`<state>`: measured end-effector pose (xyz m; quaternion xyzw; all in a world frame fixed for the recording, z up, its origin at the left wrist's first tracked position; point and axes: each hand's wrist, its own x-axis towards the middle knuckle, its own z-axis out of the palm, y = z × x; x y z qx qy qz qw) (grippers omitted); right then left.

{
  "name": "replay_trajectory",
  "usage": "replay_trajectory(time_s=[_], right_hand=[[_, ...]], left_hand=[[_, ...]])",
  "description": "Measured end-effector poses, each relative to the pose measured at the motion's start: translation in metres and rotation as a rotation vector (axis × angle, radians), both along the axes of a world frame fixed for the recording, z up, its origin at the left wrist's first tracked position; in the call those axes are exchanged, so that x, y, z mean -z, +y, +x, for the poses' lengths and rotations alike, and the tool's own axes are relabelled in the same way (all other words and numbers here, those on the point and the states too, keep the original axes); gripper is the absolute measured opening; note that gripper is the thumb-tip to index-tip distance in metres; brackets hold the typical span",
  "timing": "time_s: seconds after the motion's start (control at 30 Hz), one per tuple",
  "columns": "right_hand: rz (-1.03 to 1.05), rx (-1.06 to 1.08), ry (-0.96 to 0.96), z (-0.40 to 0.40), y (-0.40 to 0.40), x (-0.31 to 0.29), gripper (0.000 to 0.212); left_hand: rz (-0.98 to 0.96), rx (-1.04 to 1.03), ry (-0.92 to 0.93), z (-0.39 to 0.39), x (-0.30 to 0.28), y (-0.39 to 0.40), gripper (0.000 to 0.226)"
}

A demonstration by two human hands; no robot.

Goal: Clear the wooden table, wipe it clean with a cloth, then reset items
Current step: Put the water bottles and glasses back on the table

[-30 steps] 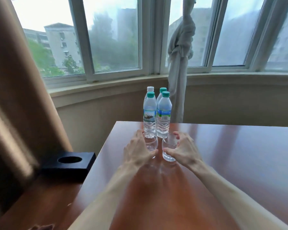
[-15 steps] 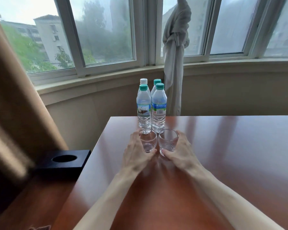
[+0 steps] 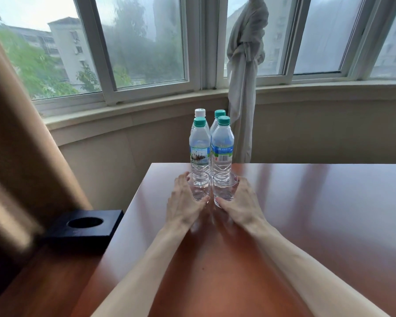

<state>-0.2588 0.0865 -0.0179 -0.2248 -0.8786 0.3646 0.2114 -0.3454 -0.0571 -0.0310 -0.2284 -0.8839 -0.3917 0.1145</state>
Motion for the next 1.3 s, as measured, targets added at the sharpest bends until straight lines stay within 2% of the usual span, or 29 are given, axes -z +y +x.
replay_trajectory(time_s=[0.2, 0.4, 0.53, 0.67, 0.8, 0.97, 1.17, 1.3], right_hand=[[0.032, -0.008, -0.085, -0.003, -0.002, -0.005, 0.071], [0.155, -0.043, -0.323, 0.028, -0.019, -0.015, 0.074], [0.237, -0.138, -0.370, 0.053, -0.062, -0.021, 0.066], [0.336, -0.415, -0.277, 0.040, -0.136, -0.021, 0.062], [0.400, -0.622, -0.223, -0.013, -0.213, -0.014, 0.049], [0.457, -0.762, -0.351, -0.126, -0.299, 0.024, 0.049], [0.652, -0.802, -0.590, -0.259, -0.353, 0.100, 0.047], [0.673, -0.817, -0.683, -0.304, -0.365, 0.150, 0.046]], left_hand=[[-0.025, 0.010, -0.013, -0.002, 0.000, 0.003, 0.086], [-0.385, 0.215, -0.113, 0.004, -0.036, -0.032, 0.100], [-0.618, 0.286, -0.024, 0.028, -0.053, -0.093, 0.065], [-0.763, 0.296, 0.028, 0.037, -0.045, -0.168, 0.048], [-0.816, 0.166, 0.040, 0.013, -0.030, -0.249, 0.041], [-0.858, 0.026, -0.076, -0.074, 0.017, -0.334, 0.044], [-0.846, 0.060, -0.136, -0.194, 0.099, -0.358, 0.052], [-0.896, 0.119, -0.177, -0.241, 0.154, -0.357, 0.043]])
